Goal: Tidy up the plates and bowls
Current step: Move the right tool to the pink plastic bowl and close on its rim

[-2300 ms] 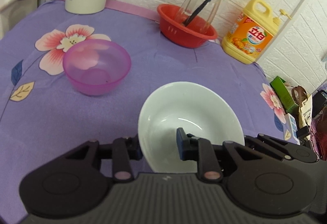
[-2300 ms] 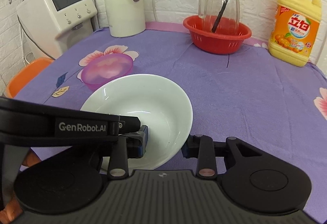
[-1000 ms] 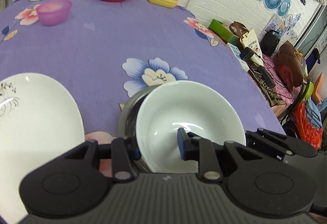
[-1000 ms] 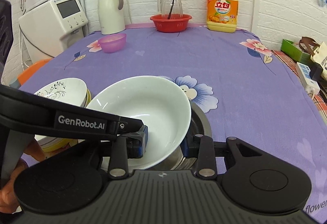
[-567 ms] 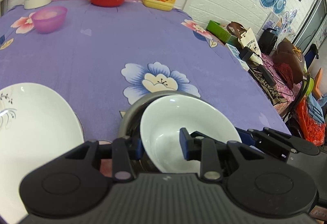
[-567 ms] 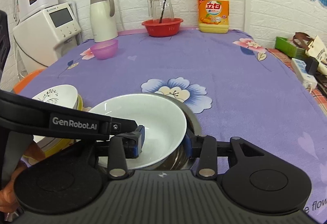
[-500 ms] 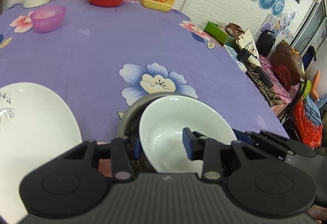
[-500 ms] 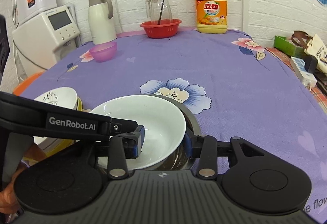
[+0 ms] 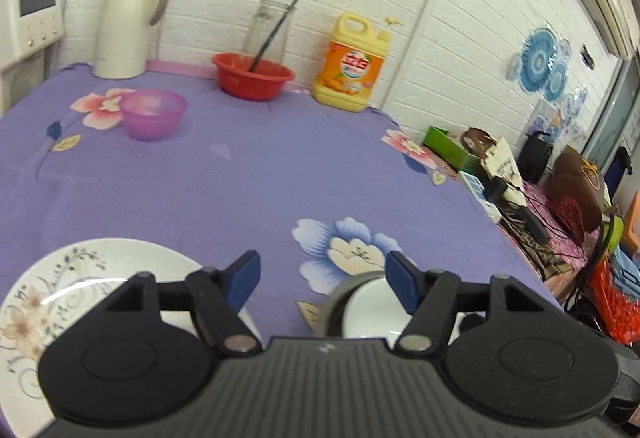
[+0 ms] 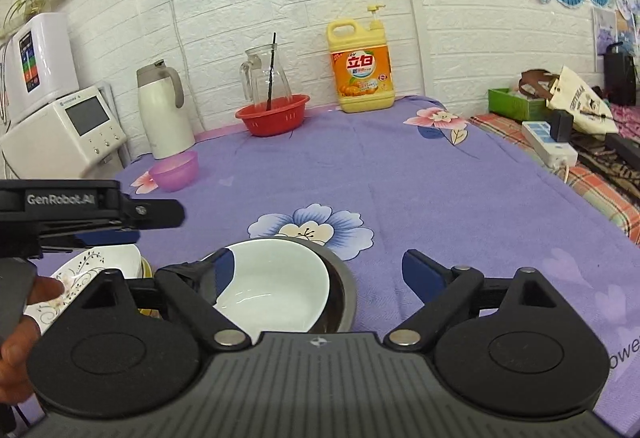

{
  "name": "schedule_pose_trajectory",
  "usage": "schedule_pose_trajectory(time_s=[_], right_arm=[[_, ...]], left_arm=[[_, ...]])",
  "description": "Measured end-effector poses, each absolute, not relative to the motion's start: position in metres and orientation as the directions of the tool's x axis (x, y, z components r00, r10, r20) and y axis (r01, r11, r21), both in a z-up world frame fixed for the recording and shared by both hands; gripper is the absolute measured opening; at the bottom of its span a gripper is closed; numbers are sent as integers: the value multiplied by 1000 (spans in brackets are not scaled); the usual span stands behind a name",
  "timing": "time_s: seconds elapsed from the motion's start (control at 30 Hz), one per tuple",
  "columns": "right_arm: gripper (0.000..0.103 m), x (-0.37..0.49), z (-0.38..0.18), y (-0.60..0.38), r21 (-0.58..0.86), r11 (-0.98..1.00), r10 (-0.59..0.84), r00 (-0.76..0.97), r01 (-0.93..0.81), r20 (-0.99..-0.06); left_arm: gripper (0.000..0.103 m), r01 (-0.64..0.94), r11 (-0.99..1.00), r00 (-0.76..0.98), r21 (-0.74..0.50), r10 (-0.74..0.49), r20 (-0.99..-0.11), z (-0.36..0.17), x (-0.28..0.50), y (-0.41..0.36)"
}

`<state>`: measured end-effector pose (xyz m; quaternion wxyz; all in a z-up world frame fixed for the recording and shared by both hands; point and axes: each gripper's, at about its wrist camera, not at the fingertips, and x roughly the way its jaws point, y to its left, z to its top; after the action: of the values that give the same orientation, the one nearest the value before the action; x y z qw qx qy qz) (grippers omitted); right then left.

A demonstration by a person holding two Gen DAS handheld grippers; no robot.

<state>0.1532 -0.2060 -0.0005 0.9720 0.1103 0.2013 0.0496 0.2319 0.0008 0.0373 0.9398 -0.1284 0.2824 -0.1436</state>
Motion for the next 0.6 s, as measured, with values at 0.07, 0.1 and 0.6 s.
schedule_pose_trajectory(time_s=[0.07, 0.1, 0.6], right_arm=[[103, 157, -3, -207, 251, 967, 151, 907, -52, -393], [103, 159, -4, -206, 256, 965, 154, 904, -51, -398], [103, 201, 16, -169, 225, 959, 257, 869, -173, -423]], left_arm=[[69, 162, 932, 806, -325, -315, -501, 37, 236, 16], [69, 148, 935, 810, -323, -302, -503, 38, 238, 22], [69, -17, 973, 857, -229, -104, -504, 44, 263, 105]])
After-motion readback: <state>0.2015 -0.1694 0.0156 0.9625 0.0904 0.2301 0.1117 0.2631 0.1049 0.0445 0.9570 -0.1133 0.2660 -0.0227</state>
